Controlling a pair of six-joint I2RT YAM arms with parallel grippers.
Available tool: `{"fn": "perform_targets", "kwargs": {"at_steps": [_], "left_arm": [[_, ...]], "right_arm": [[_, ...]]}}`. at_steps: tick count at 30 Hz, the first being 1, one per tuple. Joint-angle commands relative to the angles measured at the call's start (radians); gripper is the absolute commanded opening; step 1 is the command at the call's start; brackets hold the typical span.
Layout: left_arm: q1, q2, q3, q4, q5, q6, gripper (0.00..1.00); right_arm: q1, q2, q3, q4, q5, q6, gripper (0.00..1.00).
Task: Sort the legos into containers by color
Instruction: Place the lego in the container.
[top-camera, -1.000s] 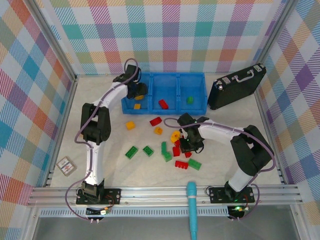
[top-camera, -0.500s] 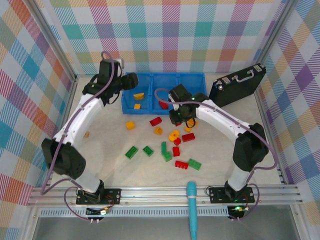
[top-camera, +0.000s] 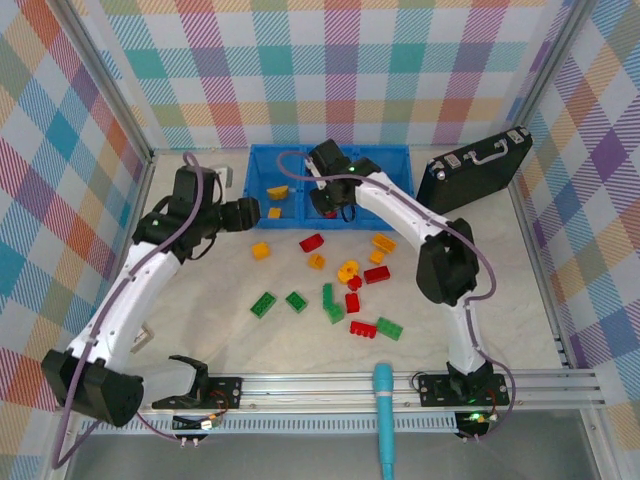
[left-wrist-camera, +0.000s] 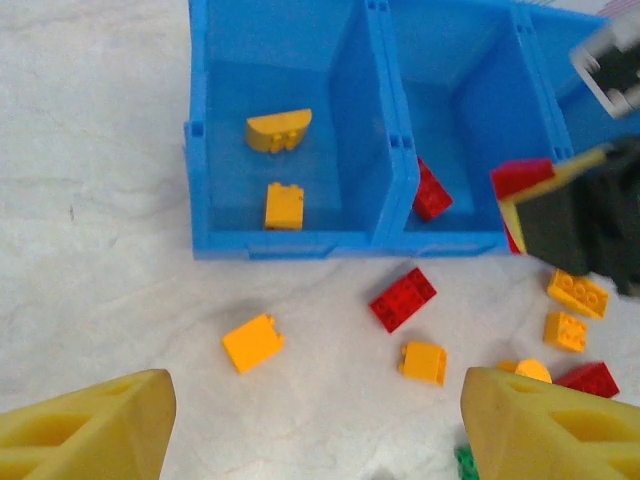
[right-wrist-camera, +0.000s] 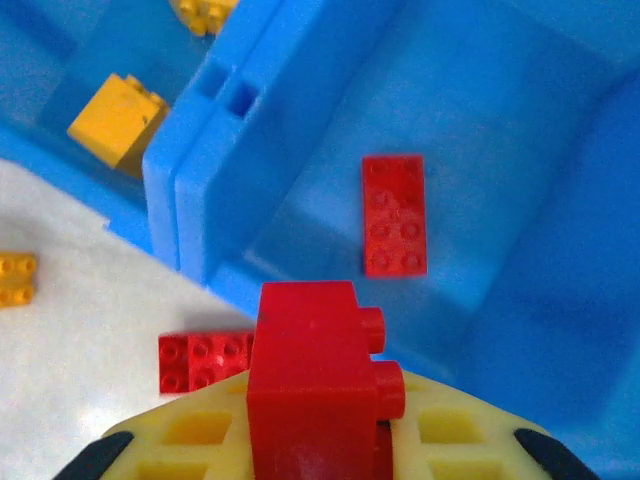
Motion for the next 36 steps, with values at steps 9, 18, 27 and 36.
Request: {"fn": "perform_targets", "kwargs": {"at_steps": [9, 18, 27, 36], "left_arm": [[0.008, -0.067, -0.062, -0.022, 0.07, 0.003, 0.79], [0.008, -0.107, -0.119, 0.016, 0.158, -0.059, 0.79], [0.008, -0.136, -0.119, -0.014, 0.182, -0.039, 0.79], [0.008, -0.143, -0.119, 0.014, 0.198, -0.024, 0.81]], "right_arm": [[-0.048, 0.188, 0.125, 0.125, 0.051, -0.058, 0.24], [-0.054, 0.241, 0.127, 0.155, 0.108, -0.045, 0.25], [-0.054, 0.232, 0.132, 0.144, 0.105, -0.022, 0.41], [-0.045, 0.183, 0.18, 0.104, 0.045, -0.034, 0.54]]}}
